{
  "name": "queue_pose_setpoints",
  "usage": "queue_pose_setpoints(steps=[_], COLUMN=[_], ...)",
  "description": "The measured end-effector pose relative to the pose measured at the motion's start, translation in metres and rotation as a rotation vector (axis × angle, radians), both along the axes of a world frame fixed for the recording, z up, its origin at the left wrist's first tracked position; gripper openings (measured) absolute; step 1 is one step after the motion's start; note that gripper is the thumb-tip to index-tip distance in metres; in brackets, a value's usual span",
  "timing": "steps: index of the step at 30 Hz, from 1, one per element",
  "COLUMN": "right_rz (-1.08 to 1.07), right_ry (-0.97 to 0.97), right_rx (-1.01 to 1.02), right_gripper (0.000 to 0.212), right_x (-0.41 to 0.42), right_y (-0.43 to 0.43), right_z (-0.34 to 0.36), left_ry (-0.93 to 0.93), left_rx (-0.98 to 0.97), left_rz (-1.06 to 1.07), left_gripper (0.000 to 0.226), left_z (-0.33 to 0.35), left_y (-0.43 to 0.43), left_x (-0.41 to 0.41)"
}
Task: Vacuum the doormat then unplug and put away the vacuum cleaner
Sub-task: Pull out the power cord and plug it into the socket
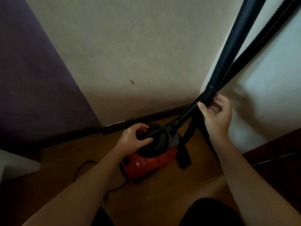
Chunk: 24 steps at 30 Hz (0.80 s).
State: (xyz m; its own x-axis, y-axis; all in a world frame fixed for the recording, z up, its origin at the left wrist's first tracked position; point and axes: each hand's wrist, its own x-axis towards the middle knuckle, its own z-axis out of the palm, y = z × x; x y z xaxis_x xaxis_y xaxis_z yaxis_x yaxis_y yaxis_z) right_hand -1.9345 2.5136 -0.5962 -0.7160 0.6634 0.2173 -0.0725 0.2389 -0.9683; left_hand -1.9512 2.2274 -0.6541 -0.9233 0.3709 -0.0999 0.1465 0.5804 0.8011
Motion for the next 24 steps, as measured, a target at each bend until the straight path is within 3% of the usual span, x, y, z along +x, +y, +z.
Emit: queue_pose_setpoints(steps=[4,11,16,20,24], right_rz=[-0.032,0.601,0.971,1.043,0.97], right_ry=[-0.023,-0.104,-0.261,-0.221,-0.136], right_rx=[0.117,0.652,0.892,1.067,1.253], right_gripper=[0.049,0.038,0.038,0.042,0.039], right_x=[0.035,0.028,0.018,0.025,0.032], right_y=[-0.017,-0.068,-0.116,-0.15,-0.164], right_z=[-0.005,-0.008,-0.026,-0.043,-0.057], left_ry=[-0.08,-0.162,-0.184,-0.193,-0.234], left_rx=[-0.024,-0.026,-0.057,-0.078,-0.064], left_rz=[0.002,0.098,0.129,0.208,0.217], left_gripper=[0.06,0.062,0.055,0.044,0.042], left_z=[0.0,-0.009,0.0,0.01,-0.009], left_y=[-0.041,-0.095,-0.121,-0.133,-0.14], left_x=[0.01,0.028,0.043,0.07,0.092])
